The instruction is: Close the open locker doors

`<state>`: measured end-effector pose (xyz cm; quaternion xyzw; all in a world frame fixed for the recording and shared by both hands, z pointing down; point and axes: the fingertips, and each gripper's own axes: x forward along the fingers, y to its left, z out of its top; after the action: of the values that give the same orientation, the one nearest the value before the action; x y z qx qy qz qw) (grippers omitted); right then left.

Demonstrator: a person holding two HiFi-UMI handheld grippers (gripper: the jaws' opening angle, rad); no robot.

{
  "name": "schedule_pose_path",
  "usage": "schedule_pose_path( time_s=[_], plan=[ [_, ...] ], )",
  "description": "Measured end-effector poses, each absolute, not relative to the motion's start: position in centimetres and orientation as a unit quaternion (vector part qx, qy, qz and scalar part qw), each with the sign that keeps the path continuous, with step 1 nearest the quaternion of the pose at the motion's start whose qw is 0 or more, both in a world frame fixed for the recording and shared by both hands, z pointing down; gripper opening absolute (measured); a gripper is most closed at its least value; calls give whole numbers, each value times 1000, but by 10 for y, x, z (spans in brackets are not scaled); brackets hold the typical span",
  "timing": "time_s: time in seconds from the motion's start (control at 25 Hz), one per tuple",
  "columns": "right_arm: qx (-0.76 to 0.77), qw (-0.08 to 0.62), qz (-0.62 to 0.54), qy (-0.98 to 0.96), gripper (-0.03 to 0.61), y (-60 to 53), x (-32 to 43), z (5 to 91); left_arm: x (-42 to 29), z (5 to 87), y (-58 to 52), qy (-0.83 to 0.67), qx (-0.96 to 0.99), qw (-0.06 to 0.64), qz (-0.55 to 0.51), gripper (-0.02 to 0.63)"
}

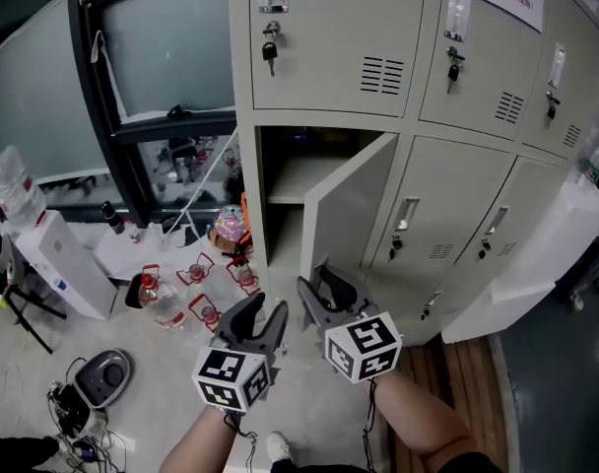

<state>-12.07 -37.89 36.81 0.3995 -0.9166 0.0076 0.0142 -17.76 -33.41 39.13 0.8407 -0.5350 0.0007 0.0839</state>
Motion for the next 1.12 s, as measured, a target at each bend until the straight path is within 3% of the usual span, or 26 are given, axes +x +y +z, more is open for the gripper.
schedule_pose_path(
  time_s=[1.12],
  plan=[
    [464, 25, 28, -885, 112, -454, -194, 371, -263, 388, -371, -504, 861, 71, 5, 158]
  ],
)
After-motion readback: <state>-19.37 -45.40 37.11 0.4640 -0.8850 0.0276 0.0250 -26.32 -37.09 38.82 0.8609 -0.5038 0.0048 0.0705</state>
